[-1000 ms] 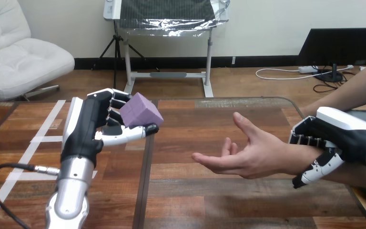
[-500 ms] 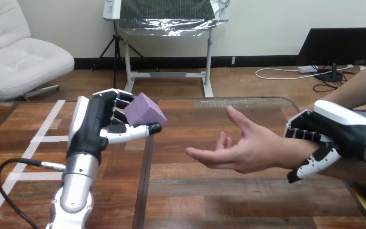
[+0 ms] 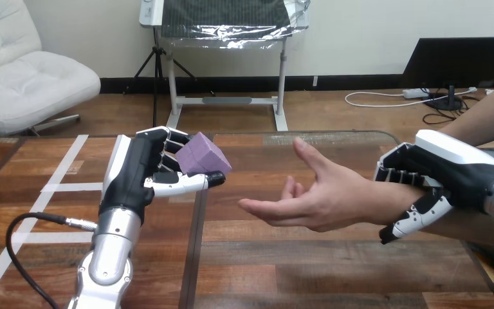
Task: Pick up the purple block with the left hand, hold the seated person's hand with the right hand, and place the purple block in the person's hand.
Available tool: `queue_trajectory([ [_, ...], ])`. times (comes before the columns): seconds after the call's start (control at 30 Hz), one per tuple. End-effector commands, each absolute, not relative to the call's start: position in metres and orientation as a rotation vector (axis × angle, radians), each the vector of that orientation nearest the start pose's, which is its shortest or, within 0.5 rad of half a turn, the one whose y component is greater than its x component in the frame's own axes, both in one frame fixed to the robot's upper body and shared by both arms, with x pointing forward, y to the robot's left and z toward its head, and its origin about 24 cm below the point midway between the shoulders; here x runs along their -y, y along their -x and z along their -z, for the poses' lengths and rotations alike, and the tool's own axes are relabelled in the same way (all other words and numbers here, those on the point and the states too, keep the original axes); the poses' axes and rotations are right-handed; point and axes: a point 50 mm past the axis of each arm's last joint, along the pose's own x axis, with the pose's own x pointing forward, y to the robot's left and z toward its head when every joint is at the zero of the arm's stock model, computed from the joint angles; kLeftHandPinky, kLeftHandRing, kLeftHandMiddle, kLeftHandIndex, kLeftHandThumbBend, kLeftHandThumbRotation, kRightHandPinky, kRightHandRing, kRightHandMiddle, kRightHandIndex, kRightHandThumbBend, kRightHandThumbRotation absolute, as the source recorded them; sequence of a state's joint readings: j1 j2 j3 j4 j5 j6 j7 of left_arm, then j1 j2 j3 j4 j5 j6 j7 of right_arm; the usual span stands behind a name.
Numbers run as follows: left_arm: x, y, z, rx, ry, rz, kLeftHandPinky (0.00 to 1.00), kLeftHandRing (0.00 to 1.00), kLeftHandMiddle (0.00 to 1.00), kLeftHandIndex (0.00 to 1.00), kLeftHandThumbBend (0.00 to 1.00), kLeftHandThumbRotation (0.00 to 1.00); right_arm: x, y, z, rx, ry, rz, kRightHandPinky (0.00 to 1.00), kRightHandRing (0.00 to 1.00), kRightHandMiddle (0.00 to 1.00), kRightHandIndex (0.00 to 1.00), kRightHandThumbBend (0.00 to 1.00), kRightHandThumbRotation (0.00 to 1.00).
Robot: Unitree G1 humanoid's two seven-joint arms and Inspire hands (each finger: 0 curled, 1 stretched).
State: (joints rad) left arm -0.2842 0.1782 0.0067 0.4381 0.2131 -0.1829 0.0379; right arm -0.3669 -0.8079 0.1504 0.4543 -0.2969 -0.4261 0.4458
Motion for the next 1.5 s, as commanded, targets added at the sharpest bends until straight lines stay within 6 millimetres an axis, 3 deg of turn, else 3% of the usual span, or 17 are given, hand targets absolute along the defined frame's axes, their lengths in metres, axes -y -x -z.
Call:
queue_trajectory([
  [0.0,-0.164,-0.323,-0.070,0.159,-0.388,0.050,0.30,0.37,0.42,0.45,0.69,0.00,0.246,-0.301,-0.096,0.033,1.055,-0.591,0.35,0.38,0.43,0.46,0.85,0.01],
  [1.47,-0.115,-0.327,-0.072,0.168,-0.390,0.253,0.30,0.36,0.40,0.45,0.72,0.00,0.222,-0.303,-0.107,0.088,1.021,-0.630,0.36,0.41,0.44,0.48,0.83,0.08],
])
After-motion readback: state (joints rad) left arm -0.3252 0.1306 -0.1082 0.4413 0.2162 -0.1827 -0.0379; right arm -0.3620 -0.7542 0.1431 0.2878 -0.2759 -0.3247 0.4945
